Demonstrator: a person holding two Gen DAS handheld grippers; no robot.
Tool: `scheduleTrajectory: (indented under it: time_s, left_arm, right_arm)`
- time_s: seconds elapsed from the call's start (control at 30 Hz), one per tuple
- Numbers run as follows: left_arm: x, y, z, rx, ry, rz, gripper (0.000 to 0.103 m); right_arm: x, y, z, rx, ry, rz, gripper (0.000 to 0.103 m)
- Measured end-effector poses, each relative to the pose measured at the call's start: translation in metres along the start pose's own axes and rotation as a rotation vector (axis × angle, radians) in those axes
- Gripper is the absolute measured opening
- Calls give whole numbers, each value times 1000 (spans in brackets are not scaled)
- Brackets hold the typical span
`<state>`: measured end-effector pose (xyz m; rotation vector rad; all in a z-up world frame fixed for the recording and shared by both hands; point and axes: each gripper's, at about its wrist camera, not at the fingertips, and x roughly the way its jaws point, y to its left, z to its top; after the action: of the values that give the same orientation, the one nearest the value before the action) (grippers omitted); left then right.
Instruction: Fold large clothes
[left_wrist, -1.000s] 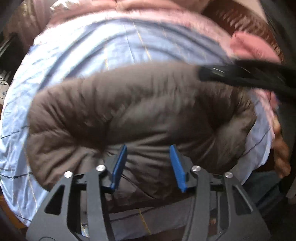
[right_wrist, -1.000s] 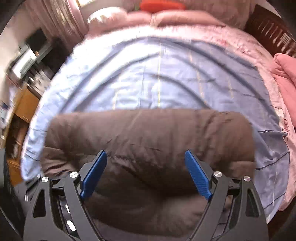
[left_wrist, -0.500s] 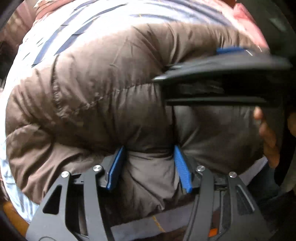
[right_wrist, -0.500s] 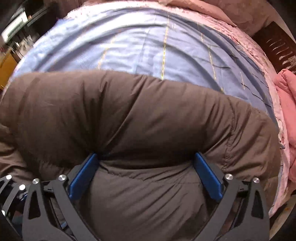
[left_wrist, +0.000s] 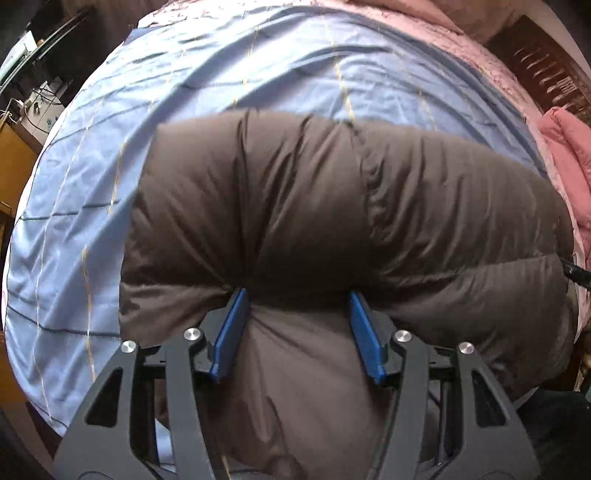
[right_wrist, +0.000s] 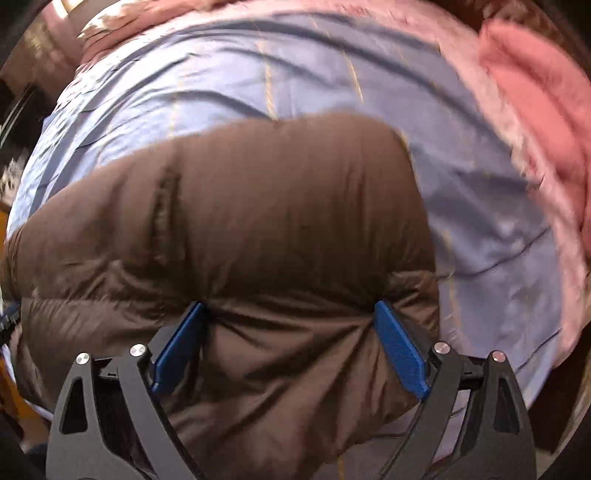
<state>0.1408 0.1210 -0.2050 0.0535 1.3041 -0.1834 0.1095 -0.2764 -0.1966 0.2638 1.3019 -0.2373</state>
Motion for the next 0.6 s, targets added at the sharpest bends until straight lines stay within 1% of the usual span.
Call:
scheduleTrajectory:
  time_s: [0.03,0.07,0.17,0.23,0.3,0.33,0.37,0.4,0.43,0.47,0.5,0.53,0.57,0.6]
  left_arm:
    - [5,1,-2,-6,17,0,58]
    - [7,-5,-7,-22,34,-11,58]
    - [23,-1,-6,-88,81,-65,58]
    - [28,-2,-7,-58,83,-43,58]
    - [23,-7,-5,-41,73,-15,57]
    - [14,-9,-4,-35,53,4,55]
    - [3,-10,-1,-24,24,21,50]
    - [-9,-12,1,-12,-25,26,53]
    - [-30,-13,6,0,-114,7,60]
    - [-45,-12,11,-2,-182,-8,76]
    - [-59,-11,19,-20,-249,-22,82]
    - [-64,-9,30,-44,-272,-47,82]
    - [-62,-7,40,-63,-260,-67,82]
    - [-54,-5,55,-102,-229,-100,77]
  right_arm:
    - [8,-4,0,21,13,12,98]
    - [13,-5,0,33,19,11,101]
    - [27,-6,-2,61,46,23,102]
    - [33,-5,-3,66,56,27,102]
    - [31,0,-5,53,54,5,102]
    - [28,0,-3,56,52,3,99]
    - [19,-1,-2,65,45,11,91]
    - [7,0,-2,70,32,23,88]
    - [-4,1,-1,73,8,43,88]
    - [-23,3,2,75,-50,90,88]
    - [-42,6,7,68,-118,132,88]
    - [-55,10,12,55,-172,147,88]
    - [-64,15,18,41,-218,148,88]
    - [-69,22,26,29,-251,144,88]
